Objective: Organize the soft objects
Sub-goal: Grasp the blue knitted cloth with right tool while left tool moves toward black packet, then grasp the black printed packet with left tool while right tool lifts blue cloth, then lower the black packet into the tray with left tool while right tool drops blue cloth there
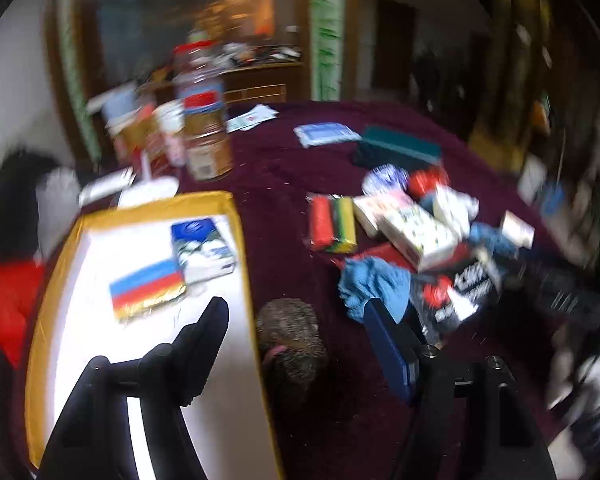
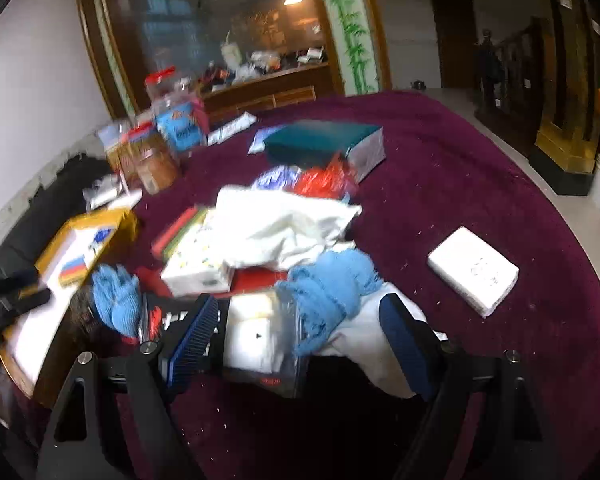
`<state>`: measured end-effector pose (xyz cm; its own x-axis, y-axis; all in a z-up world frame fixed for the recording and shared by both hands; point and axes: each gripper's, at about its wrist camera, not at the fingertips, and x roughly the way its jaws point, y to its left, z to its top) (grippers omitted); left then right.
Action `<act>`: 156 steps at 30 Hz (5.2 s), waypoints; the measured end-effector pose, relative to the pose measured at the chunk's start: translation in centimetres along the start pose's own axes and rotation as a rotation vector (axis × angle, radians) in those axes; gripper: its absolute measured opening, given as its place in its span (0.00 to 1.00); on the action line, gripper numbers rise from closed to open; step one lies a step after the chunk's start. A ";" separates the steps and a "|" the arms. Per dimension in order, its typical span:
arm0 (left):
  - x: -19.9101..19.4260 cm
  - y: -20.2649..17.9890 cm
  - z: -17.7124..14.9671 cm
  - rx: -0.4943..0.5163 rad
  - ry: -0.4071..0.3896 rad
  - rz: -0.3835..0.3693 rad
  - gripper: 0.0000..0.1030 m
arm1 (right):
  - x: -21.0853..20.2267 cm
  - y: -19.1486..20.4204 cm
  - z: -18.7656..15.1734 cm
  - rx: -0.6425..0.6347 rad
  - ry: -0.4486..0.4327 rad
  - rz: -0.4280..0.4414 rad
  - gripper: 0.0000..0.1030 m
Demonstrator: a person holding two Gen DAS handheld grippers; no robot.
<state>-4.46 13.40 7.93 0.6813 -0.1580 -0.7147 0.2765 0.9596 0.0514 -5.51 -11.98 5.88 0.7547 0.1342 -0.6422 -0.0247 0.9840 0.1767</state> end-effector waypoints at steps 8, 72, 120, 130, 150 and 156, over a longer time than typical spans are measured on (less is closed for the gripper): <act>4.6 -2.0 -0.1 0.153 0.105 0.042 0.70 | 0.1 0.3 -0.2 -0.011 0.007 0.001 0.80; -2.0 1.8 -3.9 -0.100 0.012 -0.172 0.66 | 1.7 11.5 2.5 -0.281 0.202 0.268 0.39; -4.7 6.7 -1.1 -0.193 -0.008 -0.094 0.45 | -3.4 0.2 1.9 0.060 0.171 0.397 0.41; 0.6 18.2 -2.1 -0.405 0.095 0.038 0.45 | 1.3 15.2 5.1 -0.138 0.278 0.489 0.41; 8.2 24.6 0.0 -0.620 0.131 -0.010 0.49 | 19.0 32.7 8.2 -0.244 0.450 0.377 0.41; 6.4 24.8 -0.6 -0.688 0.084 -0.063 0.70 | 20.4 31.8 8.8 -0.192 0.453 0.377 0.64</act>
<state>6.36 36.34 4.18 0.6159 -0.2258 -0.7547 -0.1979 0.8829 -0.4257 14.82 20.97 4.96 0.3191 0.4715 -0.8221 -0.3847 0.8572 0.3424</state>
